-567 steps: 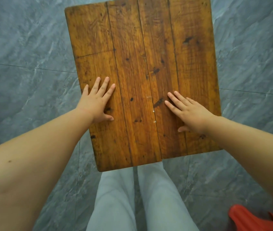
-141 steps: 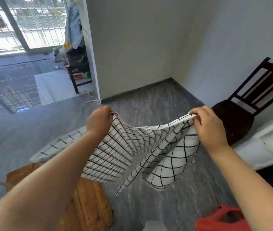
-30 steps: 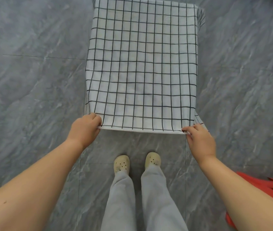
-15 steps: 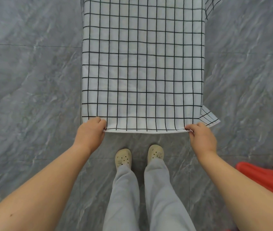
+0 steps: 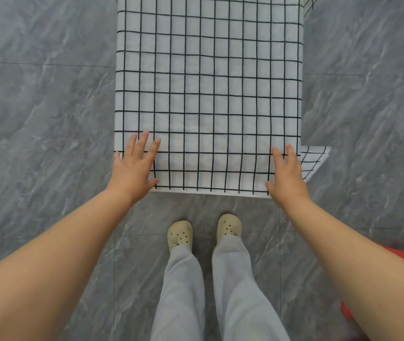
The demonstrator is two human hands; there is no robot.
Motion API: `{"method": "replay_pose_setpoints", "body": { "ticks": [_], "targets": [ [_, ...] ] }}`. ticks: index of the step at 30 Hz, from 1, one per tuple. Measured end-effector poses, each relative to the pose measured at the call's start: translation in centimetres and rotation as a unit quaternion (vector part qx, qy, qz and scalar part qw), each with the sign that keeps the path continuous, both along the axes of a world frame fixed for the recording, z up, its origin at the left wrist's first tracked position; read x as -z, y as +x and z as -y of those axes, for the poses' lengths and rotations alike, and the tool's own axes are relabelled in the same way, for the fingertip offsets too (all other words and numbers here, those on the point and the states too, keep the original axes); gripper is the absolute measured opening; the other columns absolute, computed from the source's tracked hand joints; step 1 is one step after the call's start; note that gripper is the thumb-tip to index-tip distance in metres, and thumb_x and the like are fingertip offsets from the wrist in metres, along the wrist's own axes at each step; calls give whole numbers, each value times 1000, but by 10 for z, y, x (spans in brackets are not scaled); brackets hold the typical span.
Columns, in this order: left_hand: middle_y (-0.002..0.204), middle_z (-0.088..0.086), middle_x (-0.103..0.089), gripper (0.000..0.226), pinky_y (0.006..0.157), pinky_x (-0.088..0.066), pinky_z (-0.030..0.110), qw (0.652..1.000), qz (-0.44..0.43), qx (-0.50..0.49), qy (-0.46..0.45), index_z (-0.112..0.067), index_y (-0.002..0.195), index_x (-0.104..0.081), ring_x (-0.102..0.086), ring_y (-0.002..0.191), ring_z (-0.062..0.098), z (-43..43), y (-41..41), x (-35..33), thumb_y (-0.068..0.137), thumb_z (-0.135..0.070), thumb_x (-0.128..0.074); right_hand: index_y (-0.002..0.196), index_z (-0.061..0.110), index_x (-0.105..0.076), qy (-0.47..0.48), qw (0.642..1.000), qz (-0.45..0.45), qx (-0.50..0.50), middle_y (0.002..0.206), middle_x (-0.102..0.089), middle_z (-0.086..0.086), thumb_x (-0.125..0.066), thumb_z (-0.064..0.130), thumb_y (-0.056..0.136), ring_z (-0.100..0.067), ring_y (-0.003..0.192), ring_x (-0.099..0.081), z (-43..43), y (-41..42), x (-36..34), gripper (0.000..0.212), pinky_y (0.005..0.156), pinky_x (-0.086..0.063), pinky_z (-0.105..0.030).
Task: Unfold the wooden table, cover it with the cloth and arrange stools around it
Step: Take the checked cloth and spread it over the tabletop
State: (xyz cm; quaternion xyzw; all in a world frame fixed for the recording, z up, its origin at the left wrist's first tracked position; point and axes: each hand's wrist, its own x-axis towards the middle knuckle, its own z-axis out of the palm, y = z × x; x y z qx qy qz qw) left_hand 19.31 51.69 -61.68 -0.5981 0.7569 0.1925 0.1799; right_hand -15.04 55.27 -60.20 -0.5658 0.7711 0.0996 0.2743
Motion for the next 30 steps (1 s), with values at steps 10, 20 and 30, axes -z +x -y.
{"method": "replay_pose_setpoints", "body": {
  "ticks": [10, 20, 30],
  "targets": [
    [159, 6, 6, 84, 107, -27, 61, 998, 22, -58, 33, -26, 149, -8, 6, 145, 28, 11, -11, 18, 87, -26, -63, 151, 32, -11, 4, 999, -10, -49, 160, 4, -5, -55, -5, 87, -29, 146, 2, -3, -22, 25, 85, 97, -44, -44],
    [159, 1, 9, 76, 115, -9, 55, 988, -38, 146, 25, -27, 150, 6, 9, 146, 24, 16, -141, 4, 95, -42, -43, 144, 6, -32, -100, 993, 51, 26, 152, -29, -10, -48, -3, 86, -28, 139, -27, -31, -68, 32, 61, 114, -29, -40],
    [159, 1, 13, 74, 114, -6, 58, 957, -56, 285, 21, -27, 149, 10, 12, 145, 25, 18, -253, 17, 97, -34, -42, 117, 9, -60, -80, 987, 28, -139, 134, -52, -18, -70, -10, 66, -39, 127, -46, -50, -117, 56, 56, 100, -41, -52]
  ]
}}
